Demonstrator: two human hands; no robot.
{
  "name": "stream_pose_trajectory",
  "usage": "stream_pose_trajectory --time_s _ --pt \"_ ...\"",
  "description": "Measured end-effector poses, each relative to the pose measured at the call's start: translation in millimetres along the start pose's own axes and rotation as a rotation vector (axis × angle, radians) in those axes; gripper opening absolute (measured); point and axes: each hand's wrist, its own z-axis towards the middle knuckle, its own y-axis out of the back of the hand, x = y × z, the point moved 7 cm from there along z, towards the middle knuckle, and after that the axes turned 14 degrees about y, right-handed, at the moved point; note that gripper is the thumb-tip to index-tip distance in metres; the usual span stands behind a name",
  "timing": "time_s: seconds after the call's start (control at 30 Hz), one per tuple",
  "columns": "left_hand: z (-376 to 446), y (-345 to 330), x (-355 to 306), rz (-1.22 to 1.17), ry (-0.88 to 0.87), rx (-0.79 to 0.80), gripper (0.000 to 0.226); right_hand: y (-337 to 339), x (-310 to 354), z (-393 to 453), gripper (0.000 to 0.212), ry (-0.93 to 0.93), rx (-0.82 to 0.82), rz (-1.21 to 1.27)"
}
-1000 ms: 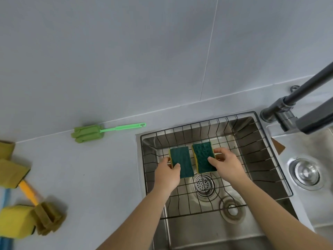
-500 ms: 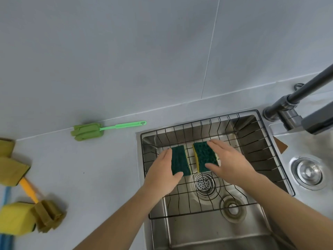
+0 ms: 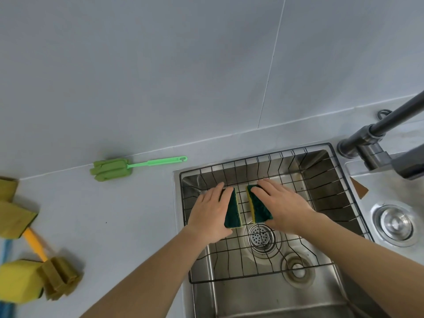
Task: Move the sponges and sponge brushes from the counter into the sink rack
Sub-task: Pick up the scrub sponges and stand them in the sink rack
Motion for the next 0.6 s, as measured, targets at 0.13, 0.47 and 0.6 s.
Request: stream_pose_trajectory --time_s 0.13,0.47,0.6 --pt "1.3 5.3 4.9 -0.009 -0.014 -0.043 0.098 2.6 -1.5 2.6 0.091 0.015 0.009 0.02" --pt "4.6 16.1 17.0 0.131 -0.015 -0.129 0.089 21.1 26.0 38.2 0.078 0.087 -0.092 0.037" --pt "4.6 18.2 22.1 0.127 0.029 -0.145 0.086 20.8 33.3 49.0 0.07 0.09 -0.116 0.016"
